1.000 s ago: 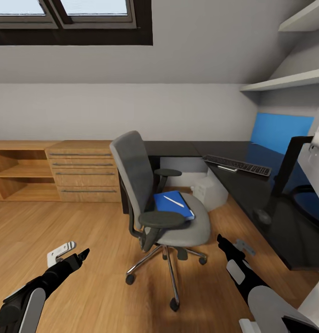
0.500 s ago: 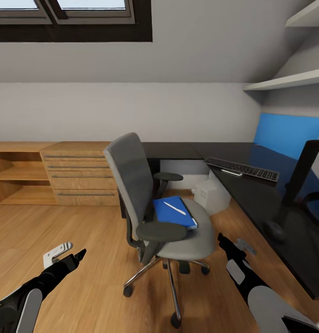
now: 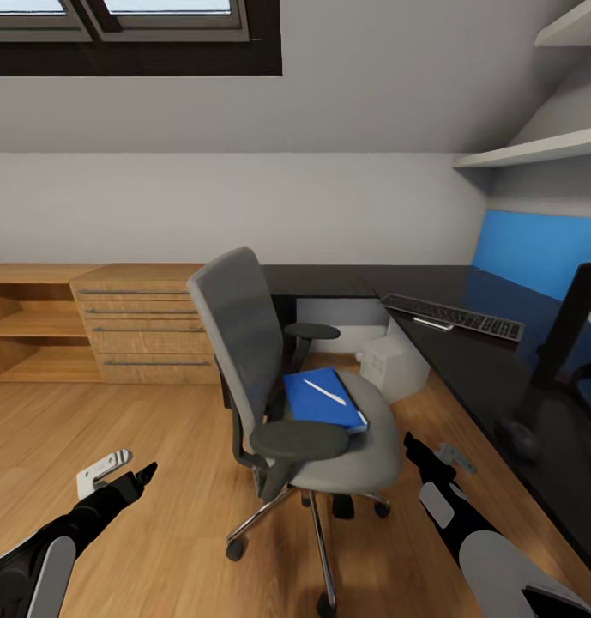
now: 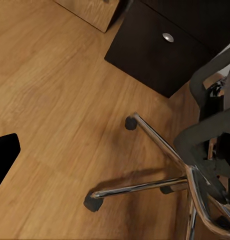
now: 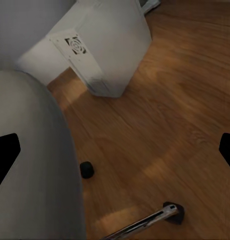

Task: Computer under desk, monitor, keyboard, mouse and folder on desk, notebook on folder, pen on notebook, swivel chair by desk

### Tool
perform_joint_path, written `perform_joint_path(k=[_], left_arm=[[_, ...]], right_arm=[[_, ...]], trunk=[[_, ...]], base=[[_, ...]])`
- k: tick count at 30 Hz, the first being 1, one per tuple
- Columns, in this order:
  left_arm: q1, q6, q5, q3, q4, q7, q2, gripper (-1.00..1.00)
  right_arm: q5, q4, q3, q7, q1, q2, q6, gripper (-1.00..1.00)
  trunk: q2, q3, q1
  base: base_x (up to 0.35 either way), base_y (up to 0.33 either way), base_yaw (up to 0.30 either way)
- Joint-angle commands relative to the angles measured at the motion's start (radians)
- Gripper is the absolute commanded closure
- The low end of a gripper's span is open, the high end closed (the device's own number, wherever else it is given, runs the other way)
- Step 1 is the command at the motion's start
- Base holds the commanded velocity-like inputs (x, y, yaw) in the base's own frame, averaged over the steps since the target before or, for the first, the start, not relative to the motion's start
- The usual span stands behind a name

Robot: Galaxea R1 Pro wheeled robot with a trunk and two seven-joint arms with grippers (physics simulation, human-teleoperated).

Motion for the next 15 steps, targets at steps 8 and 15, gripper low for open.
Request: perform_joint_path(k=[8,15], left_arm=[[-0.001,0.006,0.008,0.007,-0.001,0.001,-0.001,-1.0],[-0.001,0.006,0.005,0.007,-0.001,0.001,-0.001,-1.0]], right_arm=[[-0.028,0.005,0.003,0.004,-0.001,-0.02,0.002,-1.0],[-0.103,0.01,0.003,0.082,-0.001,-0.035,0.034,-1.0]], trunk=[[0.0,-0.001,0.0],[0.0,-0.001,0.0]], base=[[0.118,0.0,0.0],[0.236,0.0,0.0]])
